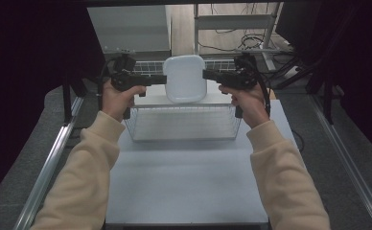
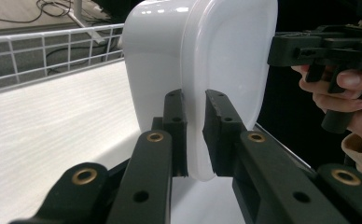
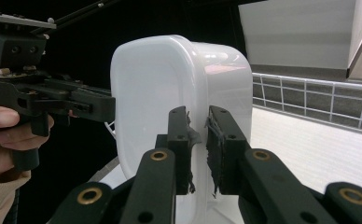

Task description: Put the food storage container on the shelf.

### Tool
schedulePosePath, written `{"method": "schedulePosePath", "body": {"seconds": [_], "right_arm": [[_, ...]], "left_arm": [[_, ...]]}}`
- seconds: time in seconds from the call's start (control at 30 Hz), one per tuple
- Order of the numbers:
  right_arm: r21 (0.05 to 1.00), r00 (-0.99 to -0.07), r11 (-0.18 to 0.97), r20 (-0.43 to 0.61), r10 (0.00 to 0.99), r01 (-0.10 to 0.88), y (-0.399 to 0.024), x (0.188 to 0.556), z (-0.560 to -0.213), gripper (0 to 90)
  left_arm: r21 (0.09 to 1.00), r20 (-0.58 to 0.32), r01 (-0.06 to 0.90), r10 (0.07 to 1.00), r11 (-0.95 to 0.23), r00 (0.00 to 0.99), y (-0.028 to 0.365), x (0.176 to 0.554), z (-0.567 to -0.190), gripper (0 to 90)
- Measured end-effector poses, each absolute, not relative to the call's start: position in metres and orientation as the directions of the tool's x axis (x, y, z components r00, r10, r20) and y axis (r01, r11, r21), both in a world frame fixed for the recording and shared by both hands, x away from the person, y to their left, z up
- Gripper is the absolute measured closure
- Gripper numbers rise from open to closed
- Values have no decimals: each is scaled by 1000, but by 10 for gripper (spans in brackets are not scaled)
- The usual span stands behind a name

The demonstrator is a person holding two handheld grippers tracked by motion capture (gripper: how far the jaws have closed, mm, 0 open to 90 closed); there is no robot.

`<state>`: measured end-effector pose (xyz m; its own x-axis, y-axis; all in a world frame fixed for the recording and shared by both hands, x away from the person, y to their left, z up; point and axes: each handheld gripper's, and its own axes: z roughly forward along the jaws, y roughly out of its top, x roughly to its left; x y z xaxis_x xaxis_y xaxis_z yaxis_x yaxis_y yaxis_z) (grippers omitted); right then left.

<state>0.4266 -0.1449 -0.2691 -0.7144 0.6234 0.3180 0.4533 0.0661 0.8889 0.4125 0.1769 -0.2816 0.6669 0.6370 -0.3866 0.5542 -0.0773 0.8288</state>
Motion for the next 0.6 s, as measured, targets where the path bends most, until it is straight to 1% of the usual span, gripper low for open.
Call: {"method": "schedulePosePath", "body": {"seconds": [0.17,0.23,0.37,0.4,0.6], "right_arm": [[880,-703,62,332,629,471,-143,435,-269,800],[870,-695,64,344,631,489,-142,440,-271,801],[835,-675,58,399,621,547,-143,453,-279,803],[828,-668,54,411,620,559,-143,455,-281,803],[787,-624,25,469,625,616,-144,470,-285,794]], "left_arm": [[812,-407,579,638,-76,654,178,424,-284,796],[801,-414,593,640,-83,648,178,431,-287,793],[761,-462,644,633,-77,622,180,446,-294,790],[758,-460,646,630,-88,626,180,449,-296,789],[726,-534,687,601,-35,595,182,469,-299,788]]}}
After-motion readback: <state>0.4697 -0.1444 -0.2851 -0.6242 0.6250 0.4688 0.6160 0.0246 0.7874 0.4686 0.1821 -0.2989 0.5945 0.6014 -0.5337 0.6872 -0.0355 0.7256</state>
